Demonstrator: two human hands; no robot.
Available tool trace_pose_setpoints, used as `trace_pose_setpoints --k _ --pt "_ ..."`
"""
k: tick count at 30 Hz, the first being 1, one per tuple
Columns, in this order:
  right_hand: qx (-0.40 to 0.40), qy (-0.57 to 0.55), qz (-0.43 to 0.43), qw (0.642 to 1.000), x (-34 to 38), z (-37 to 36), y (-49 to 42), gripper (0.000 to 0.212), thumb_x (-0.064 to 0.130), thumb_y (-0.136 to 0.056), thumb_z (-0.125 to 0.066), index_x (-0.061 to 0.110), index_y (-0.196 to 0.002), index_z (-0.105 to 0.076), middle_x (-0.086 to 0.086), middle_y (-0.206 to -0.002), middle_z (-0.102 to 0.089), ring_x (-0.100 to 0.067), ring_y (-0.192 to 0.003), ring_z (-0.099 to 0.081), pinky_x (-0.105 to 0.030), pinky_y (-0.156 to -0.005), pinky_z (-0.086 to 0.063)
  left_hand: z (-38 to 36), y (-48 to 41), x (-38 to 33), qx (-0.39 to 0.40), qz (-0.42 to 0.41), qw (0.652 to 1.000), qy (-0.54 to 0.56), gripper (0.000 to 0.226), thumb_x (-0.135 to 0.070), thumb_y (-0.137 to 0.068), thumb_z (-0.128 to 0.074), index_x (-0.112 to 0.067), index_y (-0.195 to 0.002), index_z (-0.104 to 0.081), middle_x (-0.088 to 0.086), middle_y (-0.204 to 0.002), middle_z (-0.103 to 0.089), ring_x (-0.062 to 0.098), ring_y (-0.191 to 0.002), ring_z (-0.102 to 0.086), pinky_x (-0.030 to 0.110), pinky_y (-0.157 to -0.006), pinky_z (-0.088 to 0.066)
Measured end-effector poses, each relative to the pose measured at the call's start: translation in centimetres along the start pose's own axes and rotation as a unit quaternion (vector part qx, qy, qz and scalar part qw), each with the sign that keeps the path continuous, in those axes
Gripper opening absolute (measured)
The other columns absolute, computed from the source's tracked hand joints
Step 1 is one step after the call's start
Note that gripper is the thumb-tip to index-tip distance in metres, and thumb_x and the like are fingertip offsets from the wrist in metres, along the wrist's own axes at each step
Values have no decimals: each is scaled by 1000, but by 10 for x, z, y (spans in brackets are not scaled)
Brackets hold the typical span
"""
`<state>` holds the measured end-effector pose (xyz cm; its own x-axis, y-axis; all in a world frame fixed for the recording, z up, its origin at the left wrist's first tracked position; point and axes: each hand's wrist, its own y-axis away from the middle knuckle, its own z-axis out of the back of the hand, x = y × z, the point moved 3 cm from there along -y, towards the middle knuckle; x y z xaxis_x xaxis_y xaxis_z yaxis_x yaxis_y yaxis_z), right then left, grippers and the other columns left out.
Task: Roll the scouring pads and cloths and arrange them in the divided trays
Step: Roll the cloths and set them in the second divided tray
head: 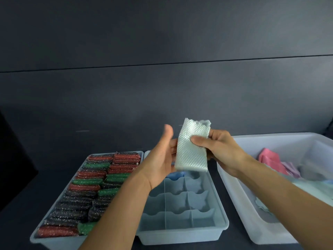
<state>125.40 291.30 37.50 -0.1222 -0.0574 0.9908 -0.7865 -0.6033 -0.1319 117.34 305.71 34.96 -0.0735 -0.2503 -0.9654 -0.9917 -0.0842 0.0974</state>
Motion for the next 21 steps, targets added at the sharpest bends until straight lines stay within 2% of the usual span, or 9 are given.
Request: trace_pose_setpoints --k 3,6,9,11,12,14,16,19,21 --pt "27 -5 2 1000 -3 -2 3 25 18 -87 -69 0 -104 -66 -24 -99 -70 -37 -86 -64 -48 -74 -47 -6 4 -6 -54 -55 995 -64 40 -40 -86 -66 -12 -115 -67 13 -113 -70 29 -105 -68 44 -89 -56" --pt "44 -32 27 998 1 -5 6 18 15 -89 -65 10 -106 -68 -19 -95 -67 -33 -84 -61 -45 -69 -43 -6 5 -12 -84 -102 989 -59 18 -19 -91 -65 -14 -108 -66 4 -98 -72 21 -91 -69 39 -77 -56" --pt "57 -67 61 994 5 -6 8 17 13 -83 -62 16 -93 -74 -18 -91 -65 -31 -81 -49 -43 -70 -33 -10 8 -16 -70 -136 986 -59 12 -12 -92 -59 -20 -94 -69 0 -91 -70 16 -81 -64 33 -67 -52" --pt "42 -32 82 995 5 -4 10 28 2 -85 -56 20 -72 -74 -9 -76 -66 -26 -71 -48 -35 -63 -35 -12 10 -17 -68 -138 988 -33 28 -10 -96 -50 -24 -80 -69 -1 -84 -68 14 -73 -62 28 -59 -50" --pt "35 -2 98 995 6 -3 11 40 -6 -87 -50 20 -66 -73 -5 -69 -64 -23 -65 -48 -30 -58 -36 -12 10 -16 -66 -130 989 -9 32 -12 -98 -44 -24 -83 -69 0 -84 -68 14 -70 -61 27 -56 -50" --pt "23 60 131 989 10 0 12 53 -19 -85 -39 17 -61 -70 3 -62 -62 -11 -58 -50 -21 -53 -39 -13 10 -15 -46 -93 994 24 32 -30 -101 -37 -22 -100 -68 5 -91 -69 17 -72 -65 30 -54 -52" --pt "20 117 146 982 12 0 12 54 -23 -81 -35 15 -62 -69 6 -61 -63 -6 -56 -51 -17 -55 -38 -14 11 -14 -27 -46 998 -23 41 -45 -99 -39 -16 -108 -67 9 -94 -72 23 -77 -70 35 -56 -56" --pt "14 100 141 985 10 -1 13 51 -20 -85 -36 14 -73 -72 9 -64 -65 -4 -57 -53 -15 -55 -40 -13 12 -13 -33 -55 991 -118 20 -20 -96 -57 -7 -104 -70 11 -90 -74 22 -76 -72 33 -55 -57" --pt "4 18 92 996 4 2 10 41 -2 -95 -40 22 -95 -74 -3 -74 -64 -15 -65 -54 -22 -54 -42 -10 13 -13 -55 -90 987 -120 15 -9 -94 -60 -7 -104 -70 9 -88 -75 22 -73 -71 29 -53 -56"
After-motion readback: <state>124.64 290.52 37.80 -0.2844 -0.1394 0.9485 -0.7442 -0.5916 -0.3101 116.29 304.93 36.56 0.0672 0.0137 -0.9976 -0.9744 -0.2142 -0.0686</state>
